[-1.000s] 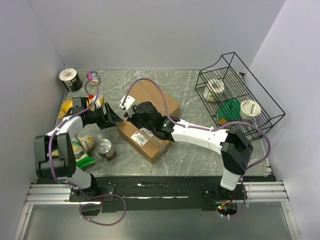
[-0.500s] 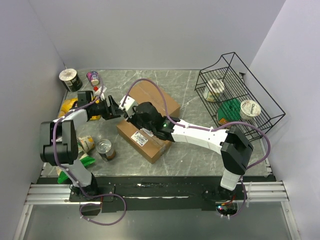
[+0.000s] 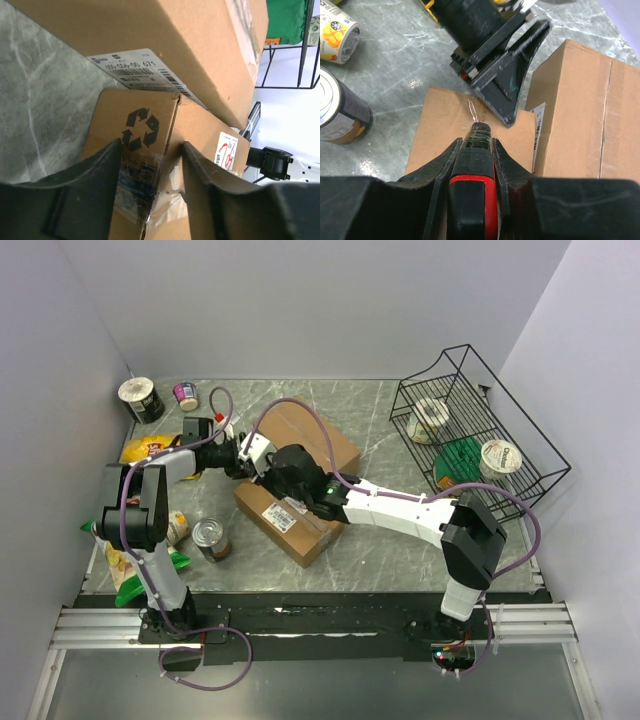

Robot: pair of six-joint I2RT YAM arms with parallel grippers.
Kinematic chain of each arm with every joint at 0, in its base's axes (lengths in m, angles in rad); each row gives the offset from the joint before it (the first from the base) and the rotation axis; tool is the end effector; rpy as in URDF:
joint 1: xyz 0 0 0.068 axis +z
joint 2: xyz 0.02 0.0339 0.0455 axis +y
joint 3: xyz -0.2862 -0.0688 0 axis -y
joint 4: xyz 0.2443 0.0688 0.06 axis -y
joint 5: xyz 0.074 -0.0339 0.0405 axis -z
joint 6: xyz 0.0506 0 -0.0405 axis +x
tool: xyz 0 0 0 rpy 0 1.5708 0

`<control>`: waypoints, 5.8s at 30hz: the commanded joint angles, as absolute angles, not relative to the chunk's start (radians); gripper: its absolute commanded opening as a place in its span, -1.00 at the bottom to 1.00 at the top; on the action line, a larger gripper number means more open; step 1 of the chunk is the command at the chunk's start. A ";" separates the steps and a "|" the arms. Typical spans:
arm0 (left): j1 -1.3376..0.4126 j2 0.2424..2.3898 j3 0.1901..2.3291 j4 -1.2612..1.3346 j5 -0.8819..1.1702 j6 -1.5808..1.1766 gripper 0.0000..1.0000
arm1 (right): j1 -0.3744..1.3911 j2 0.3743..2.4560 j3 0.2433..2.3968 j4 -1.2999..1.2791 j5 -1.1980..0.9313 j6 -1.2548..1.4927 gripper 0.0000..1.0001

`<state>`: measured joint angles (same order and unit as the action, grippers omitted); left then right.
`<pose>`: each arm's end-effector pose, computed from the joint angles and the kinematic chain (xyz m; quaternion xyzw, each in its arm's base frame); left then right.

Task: Unpack the express box
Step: Cut the express box at the center of the board.

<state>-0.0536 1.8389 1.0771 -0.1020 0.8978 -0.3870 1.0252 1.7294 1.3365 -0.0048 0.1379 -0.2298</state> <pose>0.3799 -0.0600 0.1840 0.0079 0.8584 -0.4655 0.2154 0.2282 0.3625 0.3099 -0.4570 0.6950 0.1610 0.5313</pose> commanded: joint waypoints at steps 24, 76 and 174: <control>-0.048 1.830 1.006 -0.153 0.785 -0.400 -0.81 | 1.005 1.450 1.065 0.270 0.068 -0.175 -1.00; -0.114 1.706 1.006 -0.310 0.612 -0.204 0.13 | 0.959 1.451 0.996 0.331 -0.178 -0.265 -1.00; -0.110 1.815 1.025 -0.298 0.640 -0.186 -0.28 | 0.727 1.207 0.976 -0.048 -0.422 -0.262 -1.00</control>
